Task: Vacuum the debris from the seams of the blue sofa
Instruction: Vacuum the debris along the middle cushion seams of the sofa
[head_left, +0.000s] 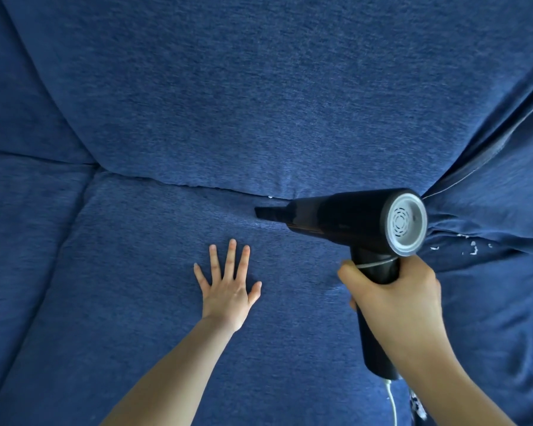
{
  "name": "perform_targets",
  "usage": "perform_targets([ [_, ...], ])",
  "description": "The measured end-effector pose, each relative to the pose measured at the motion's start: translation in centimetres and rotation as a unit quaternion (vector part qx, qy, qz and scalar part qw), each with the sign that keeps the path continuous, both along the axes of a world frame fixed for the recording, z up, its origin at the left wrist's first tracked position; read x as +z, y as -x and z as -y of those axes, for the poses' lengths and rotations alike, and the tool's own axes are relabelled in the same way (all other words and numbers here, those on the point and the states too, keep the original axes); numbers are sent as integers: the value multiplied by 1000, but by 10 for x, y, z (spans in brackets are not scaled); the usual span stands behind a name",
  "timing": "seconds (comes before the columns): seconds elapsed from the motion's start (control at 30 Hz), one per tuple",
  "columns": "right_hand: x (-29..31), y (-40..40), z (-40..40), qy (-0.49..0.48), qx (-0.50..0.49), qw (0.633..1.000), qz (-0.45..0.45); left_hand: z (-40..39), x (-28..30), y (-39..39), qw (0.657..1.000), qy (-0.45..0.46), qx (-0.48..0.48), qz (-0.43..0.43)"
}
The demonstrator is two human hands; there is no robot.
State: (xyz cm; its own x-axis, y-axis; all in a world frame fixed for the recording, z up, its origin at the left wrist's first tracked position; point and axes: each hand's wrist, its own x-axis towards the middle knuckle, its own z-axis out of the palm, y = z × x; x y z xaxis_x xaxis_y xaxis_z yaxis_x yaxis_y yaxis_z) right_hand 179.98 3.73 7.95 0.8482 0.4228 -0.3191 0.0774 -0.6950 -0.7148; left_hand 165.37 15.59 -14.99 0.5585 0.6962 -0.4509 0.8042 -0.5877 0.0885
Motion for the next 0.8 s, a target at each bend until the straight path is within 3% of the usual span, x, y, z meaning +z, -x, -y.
perform_targets([
  [0.43, -1, 7, 24, 14, 41, 999, 1, 1, 12, -4, 999, 25, 5, -27],
  [0.8, -20, -17, 10, -36, -4, 998, 48, 2, 19, -6, 998, 40, 6, -57],
])
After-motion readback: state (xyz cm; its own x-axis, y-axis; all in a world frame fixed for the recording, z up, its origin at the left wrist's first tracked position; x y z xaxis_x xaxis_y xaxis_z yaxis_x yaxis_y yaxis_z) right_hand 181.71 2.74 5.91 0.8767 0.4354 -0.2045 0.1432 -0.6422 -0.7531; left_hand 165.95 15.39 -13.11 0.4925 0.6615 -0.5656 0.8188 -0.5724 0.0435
